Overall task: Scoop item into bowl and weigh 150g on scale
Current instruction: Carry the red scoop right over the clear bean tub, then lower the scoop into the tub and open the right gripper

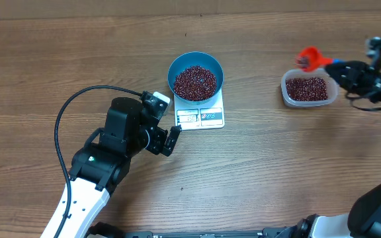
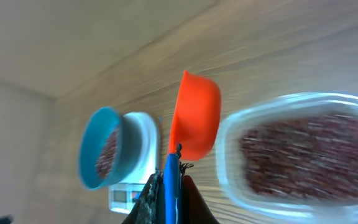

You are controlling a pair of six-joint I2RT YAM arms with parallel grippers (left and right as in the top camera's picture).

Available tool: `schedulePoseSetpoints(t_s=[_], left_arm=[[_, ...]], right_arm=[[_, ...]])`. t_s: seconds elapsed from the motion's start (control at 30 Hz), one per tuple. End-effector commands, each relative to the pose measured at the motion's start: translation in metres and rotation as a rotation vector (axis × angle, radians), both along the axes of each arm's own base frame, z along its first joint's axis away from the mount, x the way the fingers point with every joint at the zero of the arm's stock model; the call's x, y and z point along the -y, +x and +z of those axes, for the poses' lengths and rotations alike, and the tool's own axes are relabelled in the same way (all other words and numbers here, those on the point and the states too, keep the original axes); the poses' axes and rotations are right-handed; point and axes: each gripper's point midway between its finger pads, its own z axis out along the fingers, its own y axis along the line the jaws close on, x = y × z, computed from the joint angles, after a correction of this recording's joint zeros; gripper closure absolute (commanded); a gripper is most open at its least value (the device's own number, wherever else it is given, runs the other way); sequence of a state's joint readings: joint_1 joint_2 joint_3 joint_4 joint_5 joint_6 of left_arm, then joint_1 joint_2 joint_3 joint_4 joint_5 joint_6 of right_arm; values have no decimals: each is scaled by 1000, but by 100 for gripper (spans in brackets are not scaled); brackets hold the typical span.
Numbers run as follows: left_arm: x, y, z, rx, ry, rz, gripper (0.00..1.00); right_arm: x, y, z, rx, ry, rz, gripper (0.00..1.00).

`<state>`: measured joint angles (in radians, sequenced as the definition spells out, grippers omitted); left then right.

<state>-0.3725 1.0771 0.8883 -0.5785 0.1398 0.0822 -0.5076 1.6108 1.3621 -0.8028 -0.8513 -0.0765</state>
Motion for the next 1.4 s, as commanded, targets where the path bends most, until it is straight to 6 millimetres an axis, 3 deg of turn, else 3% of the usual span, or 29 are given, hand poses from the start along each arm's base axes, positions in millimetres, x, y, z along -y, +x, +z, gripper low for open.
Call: schedulePoseSetpoints(t_s=[0.0, 0.23, 0.4, 0.53, 0.67, 1.0, 1.27, 1.37], left_arm=[[1, -2, 5, 20, -3, -19, 0], [1, -2, 5, 20, -3, -19, 0], [1, -2, 5, 20, -3, -19, 0], [1, -2, 5, 19, -4, -19, 0], [1, -2, 5, 20, -3, -19, 0], [1, -2, 5, 20, -4, -20, 1], [1, -2, 5, 20, -4, -19, 0], [1, -2, 5, 20, -3, -19, 0]], right_arm=[[27, -5, 13, 63, -98, -26, 96], [51, -10, -2, 52, -294, -21, 96], [56, -8, -16, -13, -430, -30, 96], [53, -5, -25, -71, -539, -33, 96], [37, -3, -33, -104, -647, 32, 96], [38, -9, -42, -266, -968, -10, 96], [39, -9, -42, -302, -885, -157, 96], [28, -8, -44, -296, -817, -144, 96]])
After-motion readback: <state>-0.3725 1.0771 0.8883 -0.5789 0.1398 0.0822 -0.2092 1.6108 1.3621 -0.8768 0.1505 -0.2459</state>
